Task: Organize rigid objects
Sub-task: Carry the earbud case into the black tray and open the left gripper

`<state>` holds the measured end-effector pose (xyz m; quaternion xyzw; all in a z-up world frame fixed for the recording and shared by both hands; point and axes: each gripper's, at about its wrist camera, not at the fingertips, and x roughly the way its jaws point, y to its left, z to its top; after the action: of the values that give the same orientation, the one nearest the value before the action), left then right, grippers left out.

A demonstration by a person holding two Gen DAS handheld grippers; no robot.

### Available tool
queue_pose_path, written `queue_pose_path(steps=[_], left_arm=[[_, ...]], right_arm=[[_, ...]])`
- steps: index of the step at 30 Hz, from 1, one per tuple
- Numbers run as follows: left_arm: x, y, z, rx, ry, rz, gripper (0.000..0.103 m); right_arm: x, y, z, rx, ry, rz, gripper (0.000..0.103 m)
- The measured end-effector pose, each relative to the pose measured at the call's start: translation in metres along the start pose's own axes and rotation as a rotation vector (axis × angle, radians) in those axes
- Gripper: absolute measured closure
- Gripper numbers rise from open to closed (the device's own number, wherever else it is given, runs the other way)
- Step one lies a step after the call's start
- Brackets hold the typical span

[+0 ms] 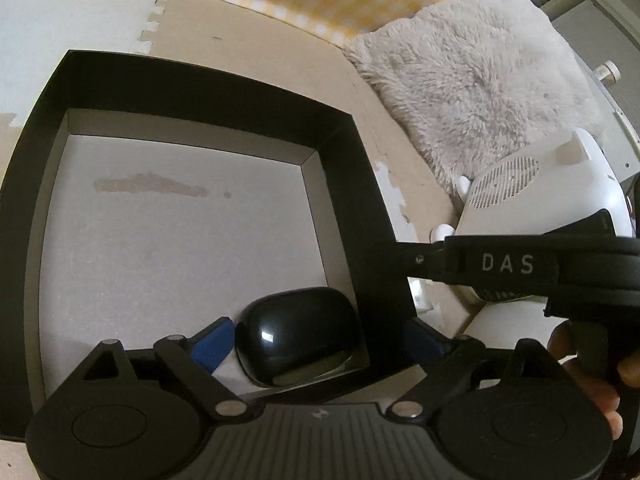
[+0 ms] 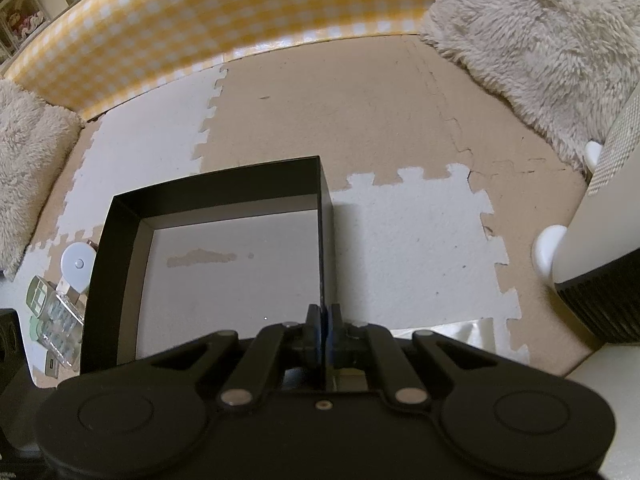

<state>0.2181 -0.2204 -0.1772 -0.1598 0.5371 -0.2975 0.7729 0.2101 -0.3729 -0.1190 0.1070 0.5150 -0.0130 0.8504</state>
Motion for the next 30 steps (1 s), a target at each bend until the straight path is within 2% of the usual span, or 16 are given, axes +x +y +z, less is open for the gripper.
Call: queue_pose_path(steps=[10,16,30], left_arm=[[-0.011,-0.006,-0.001,0.032,-0.006,0.035,0.002],[-0.023,-0.009,-0.002,0.074,-0.037,0.09,0.0],[-0.07,-0.024,-0.008,0.262,-0.092,0.244,0.0]], right_arm=[[0.001,-0.002,-0.001,0.009,0.0,0.005,0.099],[0.0,-0.002,-0.001,0.001,-0.001,0.006,0.099],[0.0,-0.001,-0.002,-0.003,-0.01,0.009,0.099]])
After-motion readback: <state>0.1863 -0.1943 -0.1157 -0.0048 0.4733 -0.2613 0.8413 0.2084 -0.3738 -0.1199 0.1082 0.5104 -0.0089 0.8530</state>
